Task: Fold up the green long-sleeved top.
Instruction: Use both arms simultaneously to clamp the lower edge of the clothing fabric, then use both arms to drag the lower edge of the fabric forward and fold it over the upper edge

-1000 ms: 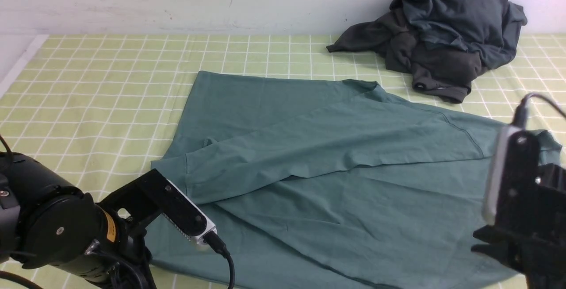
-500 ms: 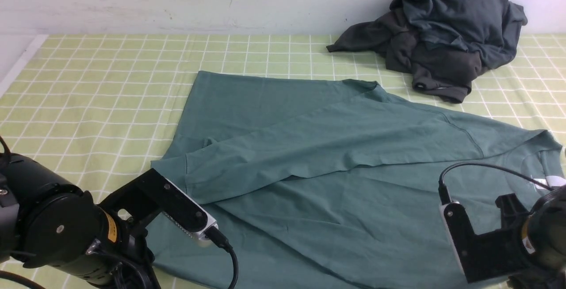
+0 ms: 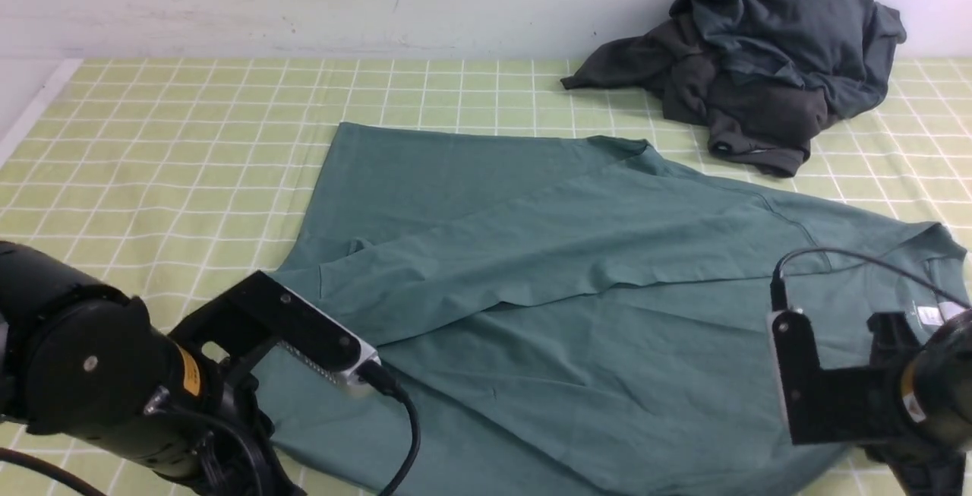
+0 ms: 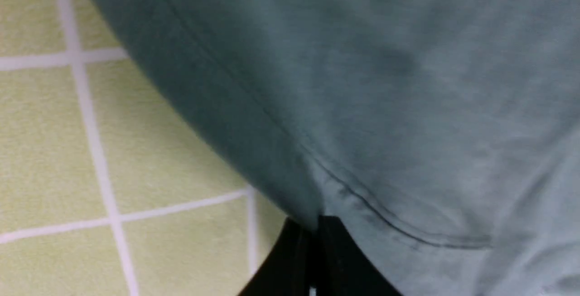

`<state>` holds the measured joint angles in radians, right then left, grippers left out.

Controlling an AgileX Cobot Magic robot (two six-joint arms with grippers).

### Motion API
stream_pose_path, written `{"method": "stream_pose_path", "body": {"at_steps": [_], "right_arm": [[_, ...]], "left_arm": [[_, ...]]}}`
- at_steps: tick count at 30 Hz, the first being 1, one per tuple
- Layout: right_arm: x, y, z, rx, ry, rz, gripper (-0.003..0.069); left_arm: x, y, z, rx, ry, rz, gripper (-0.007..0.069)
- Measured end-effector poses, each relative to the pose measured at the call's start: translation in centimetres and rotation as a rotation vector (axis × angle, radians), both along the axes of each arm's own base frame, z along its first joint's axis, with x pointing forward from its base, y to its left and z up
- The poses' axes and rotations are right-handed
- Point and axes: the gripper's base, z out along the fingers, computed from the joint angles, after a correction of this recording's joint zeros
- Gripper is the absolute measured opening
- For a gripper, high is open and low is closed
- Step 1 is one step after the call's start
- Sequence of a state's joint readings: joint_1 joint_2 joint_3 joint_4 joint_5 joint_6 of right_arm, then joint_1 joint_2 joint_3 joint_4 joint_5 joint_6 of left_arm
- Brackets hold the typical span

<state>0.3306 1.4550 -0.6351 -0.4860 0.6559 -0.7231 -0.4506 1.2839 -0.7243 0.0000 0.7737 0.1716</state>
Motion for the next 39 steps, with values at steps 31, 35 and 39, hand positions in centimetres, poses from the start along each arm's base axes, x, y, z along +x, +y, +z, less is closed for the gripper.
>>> {"method": "stream_pose_path", "body": {"at_steps": [31, 35, 39], "right_arm": [[18.5, -2.9, 4.5, 0.213, -0.456, -0.311, -0.0003], [21.4, -3.5, 2.1, 0.21, -0.437, -0.353, -0.0003], [23.2, -3.7, 0.6, 0.258, -0.43, -0.457, 0.0003]], "left_arm": [[28.7, -1.3, 3.0, -0.174, -0.411, 0.295, -0.0001], [32.1, -1.5, 0.0, -0.163, -0.392, 0.308, -0.0001], [34.5, -1.0, -2.9, -0.174, -0.386, 0.353, 0.0012]]}}
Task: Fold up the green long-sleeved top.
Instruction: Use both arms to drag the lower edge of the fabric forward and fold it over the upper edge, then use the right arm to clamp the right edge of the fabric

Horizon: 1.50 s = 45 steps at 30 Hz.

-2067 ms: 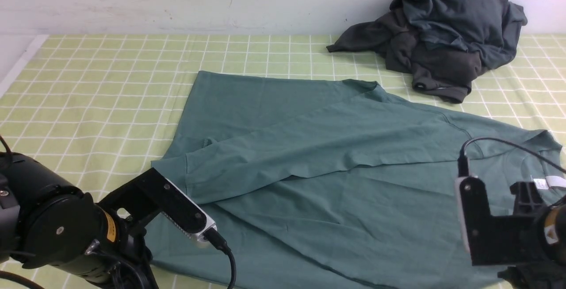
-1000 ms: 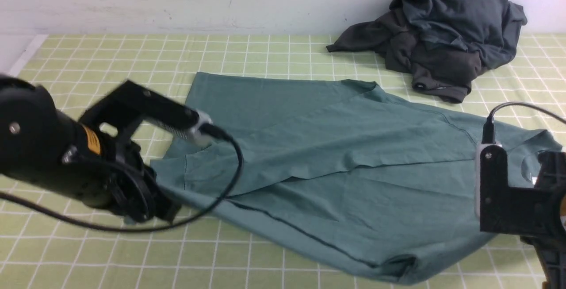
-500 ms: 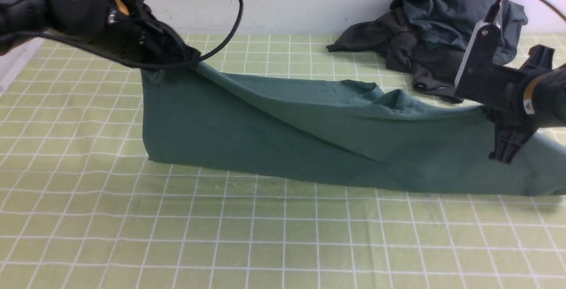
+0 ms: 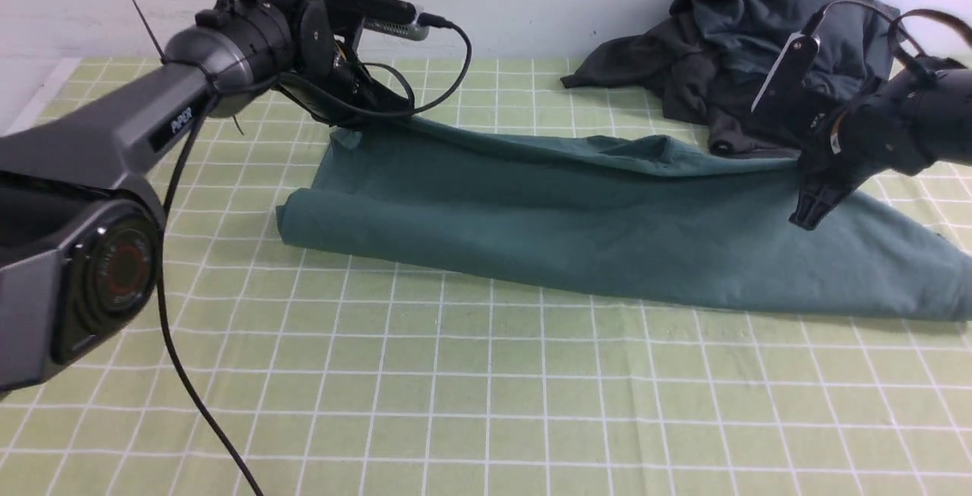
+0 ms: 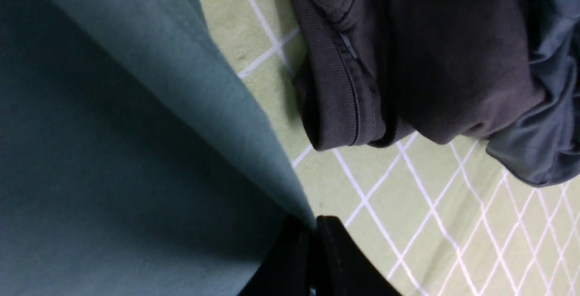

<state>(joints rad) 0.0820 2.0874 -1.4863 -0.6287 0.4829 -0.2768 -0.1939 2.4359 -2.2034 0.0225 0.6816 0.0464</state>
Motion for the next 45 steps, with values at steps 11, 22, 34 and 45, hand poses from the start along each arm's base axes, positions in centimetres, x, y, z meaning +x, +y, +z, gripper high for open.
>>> {"method": "stream_pose_path", "body": {"at_steps": [11, 22, 34, 45], "right_arm": [[0.9, 0.5, 2.7, 0.188, -0.041, -0.301, 0.0171], [-1.4, 11.1, 3.7, 0.453, 0.199, 0.026, 0.0], [5.4, 12.2, -3.1, 0.56, -0.167, 0.063, -0.0013], [5.4, 2.4, 7.5, 0.718, -0.172, -0.206, -0.0002]], "left_arm": [[1.7, 1.9, -0.6, -0.048, -0.031, 0.124, 0.034], [-4.1, 3.1, 14.2, 0.044, -0.088, 0.076, 0.0329], [-14.9, 4.7, 23.8, 0.042, -0.105, 0.053, 0.0157], [-29.4, 7.0, 20.4, 0.014, -0.199, 0.044, 0.0156]]}}
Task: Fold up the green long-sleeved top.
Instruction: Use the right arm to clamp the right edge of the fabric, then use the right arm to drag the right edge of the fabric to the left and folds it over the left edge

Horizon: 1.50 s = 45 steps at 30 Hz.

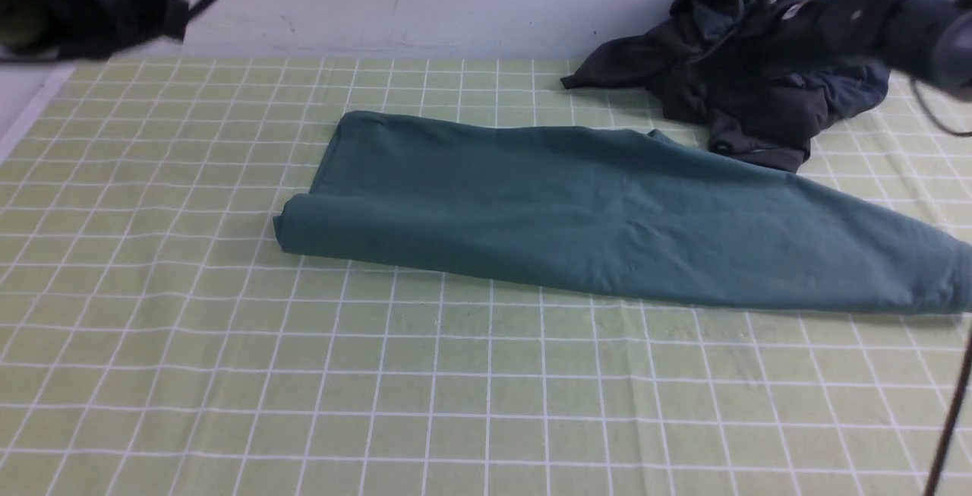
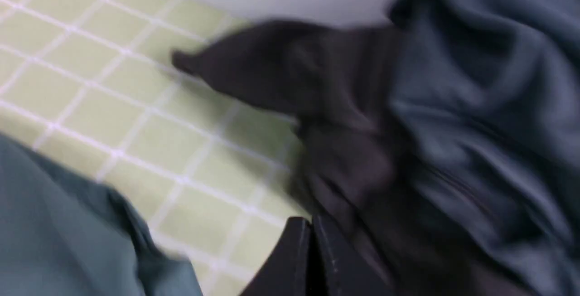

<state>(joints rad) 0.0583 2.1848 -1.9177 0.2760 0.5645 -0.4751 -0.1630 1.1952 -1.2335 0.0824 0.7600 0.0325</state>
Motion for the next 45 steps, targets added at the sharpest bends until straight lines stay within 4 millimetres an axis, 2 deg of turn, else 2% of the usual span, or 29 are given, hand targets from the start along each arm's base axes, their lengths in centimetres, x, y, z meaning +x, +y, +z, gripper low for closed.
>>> {"method": "stream_pose_path", "body": {"at_steps": [1, 2, 4, 7, 8, 10, 11, 15, 16, 19, 21, 23, 25, 28, 32, 33, 35, 36, 38, 41, 42, 45], "right_arm": [[-1.1, -1.2, 1.5, -0.006, 0.054, -0.009, 0.0], [-1.8, -2.3, 2.5, -0.007, 0.091, -0.027, 0.0002], [-4.2, -4.8, 5.1, 0.023, 0.187, -0.1, 0.0011], [-6.0, -7.5, 6.3, 0.083, 0.271, -0.208, 0.0032], [-6.6, -8.5, 6.0, 0.095, 0.322, -0.244, 0.0052], [-7.5, -10.0, 4.4, 0.114, 0.423, -0.293, 0.0097], [-8.1, -10.7, 3.0, 0.125, 0.496, -0.324, 0.0129], [-10.2, -12.1, -1.1, 0.118, 0.701, -0.423, 0.029], [-10.7, -12.3, -2.3, 0.106, 0.738, -0.452, 0.0345], [-11.6, -12.8, -4.3, 0.068, 0.777, -0.527, 0.0449], [-11.9, -13.1, -5.5, 0.059, 0.761, -0.573, 0.0498], [-11.9, -13.2, -6.3, 0.061, 0.739, -0.599, 0.051], [-11.9, -13.2, -7.3, 0.073, 0.728, -0.615, 0.0504], [-11.6, -13.1, -8.6, 0.1, 0.723, -0.624, 0.0442], [-11.3, -12.9, -9.8, 0.136, 0.735, -0.622, 0.03], [-11.2, -12.9, -9.8, 0.136, 0.732, -0.621, 0.0283], [-11.2, -13.0, -9.7, 0.109, 0.721, -0.604, 0.0174], [-11.2, -13.1, -9.7, 0.102, 0.721, -0.601, 0.0165], [-11.3, -13.4, -9.3, 0.041, 0.711, -0.586, 0.0064], [-11.3, -14.0, -7.8, -0.048, 0.685, -0.575, 0.0013], [-11.4, -14.7, -5.6, -0.14, 0.651, -0.574, 0.0009], [-11.2, -15.4, -2.1, -0.232, 0.589, -0.594, 0.0009]], "left_arm": [[-1.3, 0.2, -1.7, 0.007, 0.04, 0.0, 0.0156], [-2.4, 0.4, -2.5, 0.009, 0.056, 0.0, 0.0156], [-4.8, 0.8, -5.9, 0.024, 0.144, 0.001, 0.0156], [-6.6, 1.1, -9.3, 0.04, 0.243, 0.002, 0.0156], [-7.2, 1.2, -10.6, 0.046, 0.281, 0.002, 0.0153], [-7.9, 1.3, -11.8, 0.041, 0.306, 0.002, 0.0137], [-8.3, 1.2, -12.2, 0.022, 0.299, 0.0, 0.0113], [-9.0, 0.9, -11.4, -0.05, 0.165, -0.015, 0.0019], [-9.1, 0.9, -11.0, -0.059, 0.128, -0.019, 0.0008], [-9.3, 0.9, -10.6, -0.07, 0.086, -0.023, -0.0003], [-9.3, 0.8, -10.9, -0.076, 0.096, -0.023, -0.0003], [-9.3, 0.8, -11.2, -0.083, 0.107, -0.023, -0.0003], [-9.3, 0.7, -11.2, -0.09, 0.111, -0.024, -0.0003], [-9.3, 0.7, -11.2, -0.098, 0.107, -0.028, -0.0003], [-9.2, 0.6, -11.1, -0.101, 0.09, -0.029, -0.0003], [-9.2, 0.6, -11.1, -0.101, 0.09, -0.029, -0.0003], [-9.2, 0.6, -11.1, -0.101, 0.09, -0.03, -0.0003], [-9.2, 0.6, -11.1, -0.101, 0.09, -0.03, -0.0003], [-9.2, 0.6, -11.1, -0.101, 0.092, -0.03, -0.0003], [-9.2, 0.6, -11.1, -0.1, 0.094, -0.03, -0.0003], [-9.3, 0.6, -11.2, -0.099, 0.1, -0.03, -0.0003], [-9.4, 0.7, -11.3, -0.097, 0.123, -0.03, -0.0003]]}}
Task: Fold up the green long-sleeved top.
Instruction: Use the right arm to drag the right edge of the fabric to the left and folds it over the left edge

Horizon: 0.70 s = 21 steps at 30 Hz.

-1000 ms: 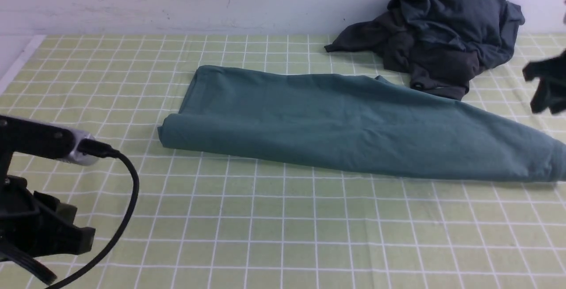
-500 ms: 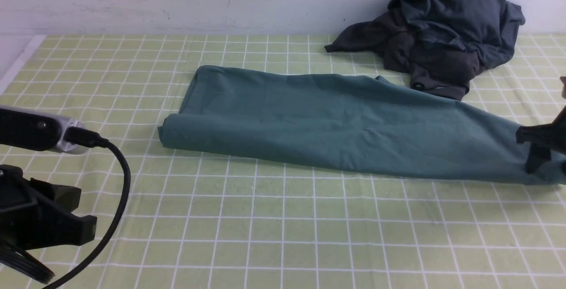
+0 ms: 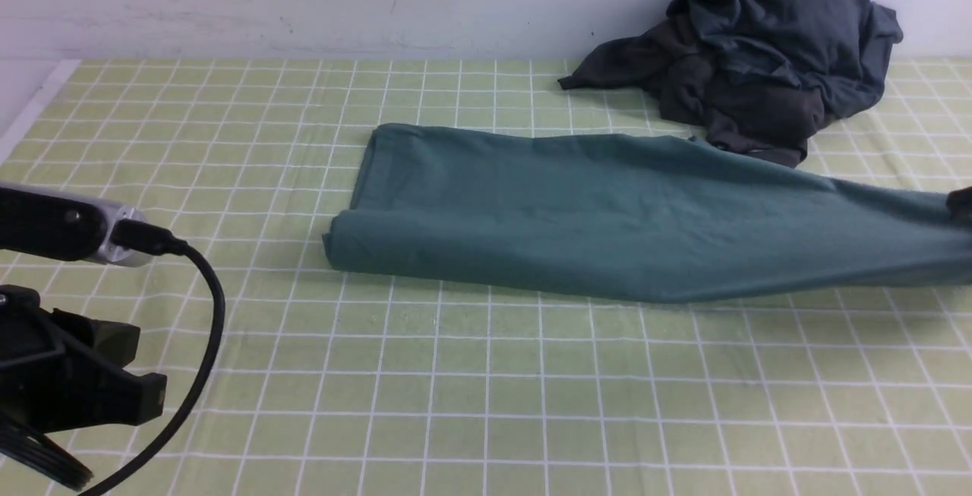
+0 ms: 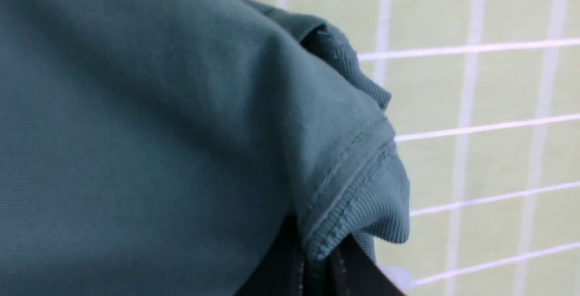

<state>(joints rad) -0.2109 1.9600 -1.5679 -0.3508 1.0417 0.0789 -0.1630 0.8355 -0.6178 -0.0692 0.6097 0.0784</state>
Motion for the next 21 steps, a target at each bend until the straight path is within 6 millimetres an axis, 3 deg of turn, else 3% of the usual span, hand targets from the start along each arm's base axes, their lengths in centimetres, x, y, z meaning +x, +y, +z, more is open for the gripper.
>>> {"method": "stream_pose_path", "body": {"at_steps": [2, 3, 4, 5, 7, 8, 9, 11, 13, 14, 17, 18, 21], "right_arm": [[0.0, 0.0, 3.2, -0.03, -0.052, -0.005, 0.0009], [0.0, 0.1, 3.5, -0.031, -0.059, -0.005, 0.0009], [0.2, 1.0, 6.5, -0.048, -0.114, 0.015, 0.0009], [0.4, 2.0, 8.0, -0.052, -0.149, 0.041, 0.0009], [0.8, 4.7, 10.8, -0.048, -0.218, 0.111, 0.0009], [0.8, 5.1, 11.1, -0.044, -0.227, 0.121, 0.0009], [1.3, 8.4, 13.1, -0.024, -0.297, 0.199, 0.0008], [1.8, 13.3, 15.0, 0.02, -0.379, 0.317, 0.0008], [2.0, 16.5, 15.6, 0.05, -0.422, 0.39, 0.0008], [2.2, 20.7, 15.8, 0.083, -0.462, 0.489, 0.0008], [2.6, 28.5, 14.2, 0.131, -0.501, 0.666, 0.0008], [2.4, 28.9, 14.3, 0.134, -0.504, 0.676, 0.0008], [2.8, 37.3, 9.4, 0.17, -0.483, 0.847, 0.0008]], "left_arm": [[-0.1, 0.0, -0.1, 0.003, 0.022, -0.001, -0.0003], [-0.1, 0.0, -0.1, 0.003, 0.022, -0.001, -0.0003], [-0.3, 0.0, -0.4, 0.008, 0.054, -0.004, -0.0003], [-0.5, 0.0, -0.5, 0.007, 0.07, -0.004, -0.0003], [-0.7, 0.0, -0.7, 0.006, 0.109, -0.007, -0.0003], [-0.8, 0.0, -0.7, 0.007, 0.116, -0.007, -0.0003], [-0.9, 0.0, -0.8, 0.006, 0.134, -0.008, -0.0003], [-0.9, 0.0, -0.8, 0.002, 0.134, -0.008, -0.0003], [-0.8, -0.1, -0.8, -0.004, 0.123, -0.007, -0.0003], [-0.7, -0.1, -0.7, -0.012, 0.108, -0.005, -0.0003], [-0.6, -0.2, -0.6, -0.021, 0.095, -0.003, -0.0003], [-0.6, -0.2, -0.6, -0.022, 0.095, -0.003, -0.0003], [-0.8, -0.2, -1.2, -0.029, 0.118, -0.002, -0.0003]]}}
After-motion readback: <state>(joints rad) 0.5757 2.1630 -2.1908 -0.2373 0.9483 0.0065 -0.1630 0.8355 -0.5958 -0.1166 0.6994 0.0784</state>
